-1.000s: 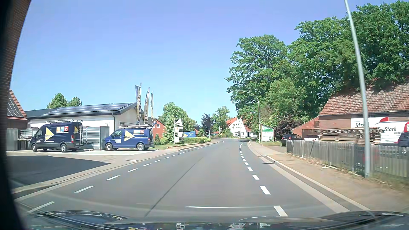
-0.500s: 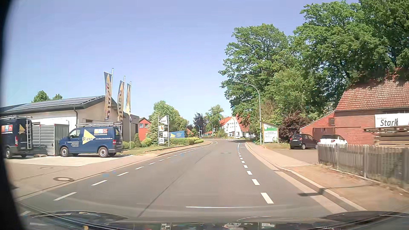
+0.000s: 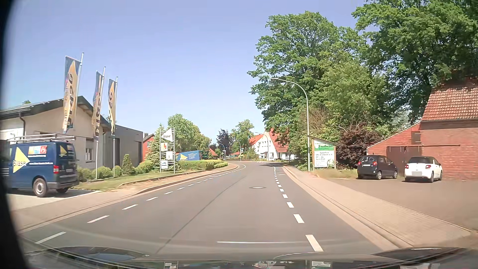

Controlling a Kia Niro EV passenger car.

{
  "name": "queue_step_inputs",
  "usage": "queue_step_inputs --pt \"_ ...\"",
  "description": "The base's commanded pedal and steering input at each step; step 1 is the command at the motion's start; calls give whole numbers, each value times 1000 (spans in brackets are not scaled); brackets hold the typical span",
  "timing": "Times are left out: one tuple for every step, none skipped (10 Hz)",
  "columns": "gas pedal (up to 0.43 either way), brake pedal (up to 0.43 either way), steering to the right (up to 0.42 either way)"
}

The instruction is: Follow the waypoints while adhering to traffic rules and regulations

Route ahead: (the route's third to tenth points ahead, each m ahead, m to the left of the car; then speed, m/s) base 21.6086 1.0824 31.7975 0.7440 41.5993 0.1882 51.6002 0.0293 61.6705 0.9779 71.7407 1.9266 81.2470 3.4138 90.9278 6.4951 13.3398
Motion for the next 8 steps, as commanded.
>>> queue_step_inputs --pt "138 0 17" --pt "138 0 17" --pt "138 0 17" --pt "138 0 16" --pt "138 0 16" --pt "138 0 15" --pt "138 0 12" --pt "138 0 8"
